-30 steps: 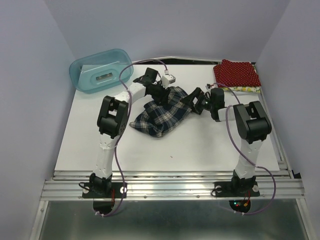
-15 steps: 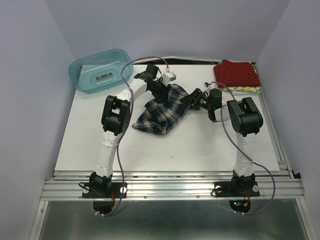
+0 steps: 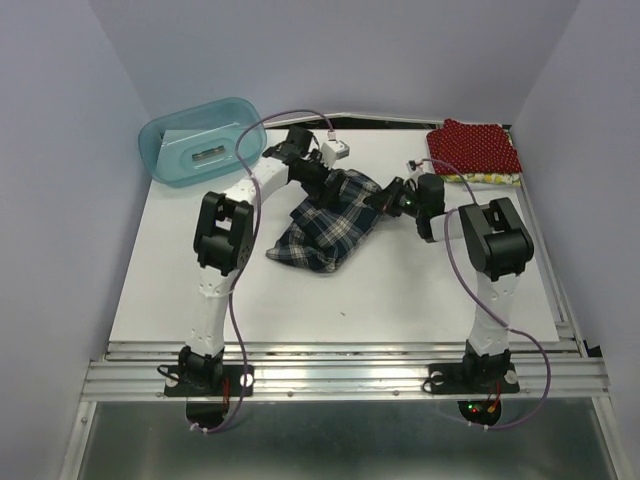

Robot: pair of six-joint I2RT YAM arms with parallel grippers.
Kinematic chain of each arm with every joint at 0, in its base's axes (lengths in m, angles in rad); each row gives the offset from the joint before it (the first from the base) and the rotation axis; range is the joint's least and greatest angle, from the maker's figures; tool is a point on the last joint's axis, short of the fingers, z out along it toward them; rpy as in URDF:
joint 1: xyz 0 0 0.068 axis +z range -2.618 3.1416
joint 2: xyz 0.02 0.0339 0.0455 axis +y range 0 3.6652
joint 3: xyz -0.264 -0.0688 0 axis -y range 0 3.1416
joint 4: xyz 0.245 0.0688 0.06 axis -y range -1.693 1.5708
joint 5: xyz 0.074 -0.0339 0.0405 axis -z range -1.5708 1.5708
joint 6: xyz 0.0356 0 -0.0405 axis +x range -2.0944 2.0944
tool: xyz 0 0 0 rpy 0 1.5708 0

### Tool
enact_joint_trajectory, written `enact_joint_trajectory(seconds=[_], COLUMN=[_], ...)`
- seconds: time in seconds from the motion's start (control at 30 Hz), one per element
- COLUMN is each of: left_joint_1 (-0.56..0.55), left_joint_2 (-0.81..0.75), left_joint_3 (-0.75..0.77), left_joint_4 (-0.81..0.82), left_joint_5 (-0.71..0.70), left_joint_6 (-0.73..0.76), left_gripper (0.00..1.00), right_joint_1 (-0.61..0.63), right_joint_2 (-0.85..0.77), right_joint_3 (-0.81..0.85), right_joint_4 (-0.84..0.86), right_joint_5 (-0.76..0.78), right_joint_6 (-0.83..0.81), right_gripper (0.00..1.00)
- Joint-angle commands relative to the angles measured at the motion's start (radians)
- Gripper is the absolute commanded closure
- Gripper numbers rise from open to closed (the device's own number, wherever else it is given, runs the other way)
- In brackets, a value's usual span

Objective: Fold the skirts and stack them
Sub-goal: Neatly place the folded skirt to the corner

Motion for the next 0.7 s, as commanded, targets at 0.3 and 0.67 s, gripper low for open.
enact_joint_trajectory(seconds=[0.3, 0.67], left_joint_1=[0.081, 0.083], left_joint_2=[-0.35, -0.461], left_joint_3=[-0.037, -0.25], left_joint_4=[-0.108, -0.039], left_joint_5=[0.138, 0.184], left_joint_6=[-0.087, -0.121], left_gripper=[0.01, 0.01], right_joint_1=[-0.169, -0.304], right_joint_2=[-0.127, -0.057], right_joint_3=[0.255, 0.544], right_joint_4=[-0.065, -0.182], right_joint_5=[0.082, 0.046], right_joint_6=[-0.166, -0.178], right_gripper=[0.99, 0.99])
